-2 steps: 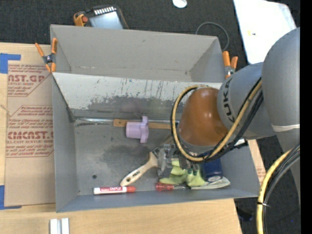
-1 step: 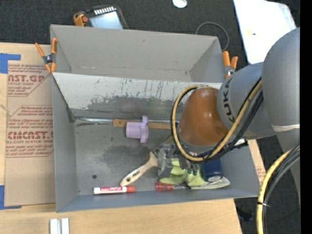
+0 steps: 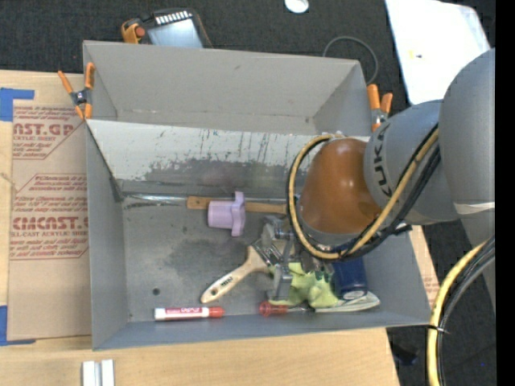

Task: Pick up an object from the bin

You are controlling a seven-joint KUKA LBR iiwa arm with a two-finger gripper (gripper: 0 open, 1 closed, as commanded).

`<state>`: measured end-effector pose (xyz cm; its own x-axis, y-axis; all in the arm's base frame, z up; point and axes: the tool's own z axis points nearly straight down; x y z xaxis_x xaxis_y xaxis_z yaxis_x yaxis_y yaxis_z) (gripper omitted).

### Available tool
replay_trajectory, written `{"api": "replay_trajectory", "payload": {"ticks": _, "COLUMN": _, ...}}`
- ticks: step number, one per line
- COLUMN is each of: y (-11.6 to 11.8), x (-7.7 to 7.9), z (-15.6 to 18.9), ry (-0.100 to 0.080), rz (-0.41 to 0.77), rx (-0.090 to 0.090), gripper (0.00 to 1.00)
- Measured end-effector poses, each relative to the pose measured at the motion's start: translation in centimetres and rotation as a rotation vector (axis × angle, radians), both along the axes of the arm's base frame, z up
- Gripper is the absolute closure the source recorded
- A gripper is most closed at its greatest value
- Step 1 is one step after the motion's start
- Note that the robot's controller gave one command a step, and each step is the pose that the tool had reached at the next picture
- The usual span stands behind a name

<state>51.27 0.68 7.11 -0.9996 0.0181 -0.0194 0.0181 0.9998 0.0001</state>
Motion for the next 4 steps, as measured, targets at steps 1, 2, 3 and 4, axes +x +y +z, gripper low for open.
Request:
{"api": "replay_trajectory", "payload": {"ticks": 1, "y": -0.11, "x": -0.05, "z": 0.04, "ry": 0.004, "rz": 0.000, "rx": -0.001, "gripper": 1.00}}
{"api": "replay_trajectory", "payload": {"ticks": 2, "y": -0.11, "x": -0.05, "z": 0.04, "ry": 0.004, "rz": 0.000, "rx": -0.001, "gripper": 1.00}}
{"api": "replay_trajectory", "payload": {"ticks": 3, "y": -0.04, "x": -0.05, "z": -0.04, "ry": 0.003, "rz": 0.001, "rx": 0.000, "gripper": 0.00}}
{"api": "replay_trajectory", "payload": {"ticks": 4, "y": -0.04, "x": -0.06, "z": -0.04, "ry": 0.003, "rz": 0.001, "rx": 0.000, "gripper": 0.00}}
